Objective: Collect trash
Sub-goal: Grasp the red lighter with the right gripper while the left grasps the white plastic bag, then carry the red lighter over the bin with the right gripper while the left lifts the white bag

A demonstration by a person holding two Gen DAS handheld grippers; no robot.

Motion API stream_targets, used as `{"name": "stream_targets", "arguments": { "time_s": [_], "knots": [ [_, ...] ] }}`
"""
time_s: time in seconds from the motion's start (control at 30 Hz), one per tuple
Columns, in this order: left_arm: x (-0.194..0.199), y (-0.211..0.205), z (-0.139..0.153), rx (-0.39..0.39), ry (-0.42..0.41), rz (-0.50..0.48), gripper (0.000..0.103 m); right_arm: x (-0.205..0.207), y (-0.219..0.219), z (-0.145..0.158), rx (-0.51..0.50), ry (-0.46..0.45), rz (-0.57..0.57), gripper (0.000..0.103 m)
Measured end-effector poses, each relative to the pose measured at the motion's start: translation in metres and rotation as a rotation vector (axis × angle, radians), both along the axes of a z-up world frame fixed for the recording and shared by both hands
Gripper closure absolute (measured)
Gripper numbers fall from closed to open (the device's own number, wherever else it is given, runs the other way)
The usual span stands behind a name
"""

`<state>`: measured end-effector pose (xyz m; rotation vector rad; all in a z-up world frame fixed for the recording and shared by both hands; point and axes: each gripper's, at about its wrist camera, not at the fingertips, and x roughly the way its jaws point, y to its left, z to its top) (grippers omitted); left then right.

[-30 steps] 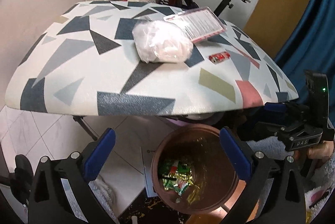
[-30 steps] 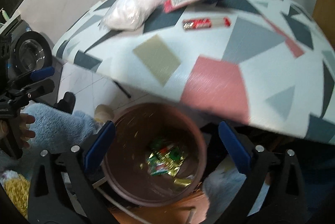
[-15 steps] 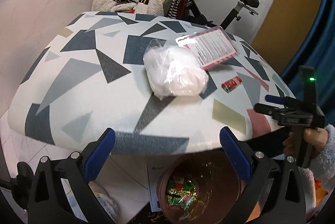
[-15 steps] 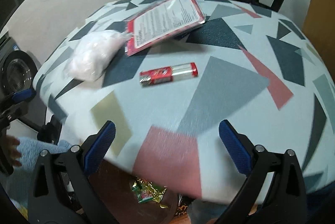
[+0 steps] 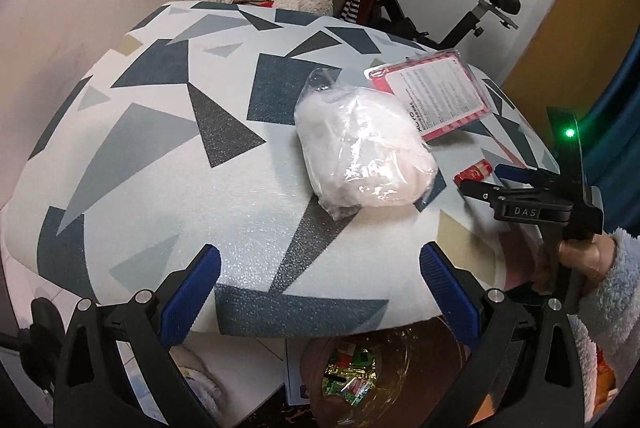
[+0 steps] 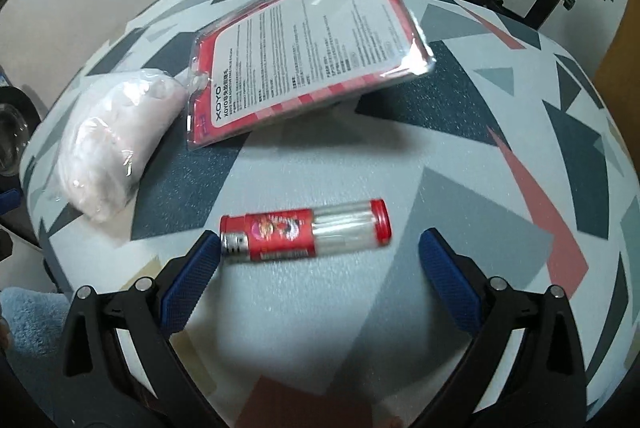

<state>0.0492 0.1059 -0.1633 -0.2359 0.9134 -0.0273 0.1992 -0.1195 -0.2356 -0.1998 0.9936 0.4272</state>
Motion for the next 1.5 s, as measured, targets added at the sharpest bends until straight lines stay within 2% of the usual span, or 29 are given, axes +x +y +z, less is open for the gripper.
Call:
{"name": "stream_targets", "arguments": {
  "time_s": [0.33, 0.43, 0.47, 0.77, 1.03, 1.1, 1.3, 1.33, 1.4, 1.43, 1.5],
  "knots": [
    [0.003, 0.000, -0.005, -0.016, 0.014, 0.009, 0.006, 0.002, 0.005, -0.003, -0.017, -0.025, -0.024, 0.006],
    [0.005, 0.003, -0.006, -0.039, 0.015, 0.020, 0.006, -0.001, 0.001, 0.001, 0.000, -0.033, -0.019, 0.019],
    [0.006, 0.004, -0.006, -0.047, 0.016, 0.025, 0.006, -0.003, 0.000, 0.001, 0.010, -0.028, -0.015, 0.019],
    [0.030, 0.006, -0.005, -0.138, 0.022, 0.038, 0.006, -0.017, -0.015, 0.010, 0.111, -0.014, -0.027, 0.020],
    [0.080, 0.013, -0.010, -0.299, 0.039, 0.097, 0.006, -0.037, -0.026, 0.012, 0.140, -0.021, -0.036, 0.020],
    [0.092, 0.013, -0.012, -0.317, 0.046, 0.114, 0.006, -0.041, -0.029, 0.013, 0.144, -0.025, -0.036, 0.020],
    [0.119, 0.002, -0.026, -0.262, 0.094, 0.110, 0.006, -0.052, -0.038, 0.017, 0.144, -0.035, -0.028, 0.020],
    [0.119, 0.001, -0.028, -0.254, 0.095, 0.103, 0.017, -0.054, -0.039, 0.018, 0.142, -0.036, -0.024, 0.020],
    [0.116, -0.002, -0.029, -0.259, 0.070, 0.071, 0.032, -0.057, -0.041, 0.018, 0.141, -0.036, -0.020, 0.020],
    [0.114, -0.003, -0.028, -0.247, 0.065, 0.066, 0.038, -0.059, -0.042, 0.018, 0.142, -0.035, -0.018, 0.020],
    [0.109, -0.006, -0.024, -0.235, 0.058, 0.045, 0.042, -0.061, -0.043, 0.019, 0.147, -0.032, -0.016, 0.020]
  ]
}}
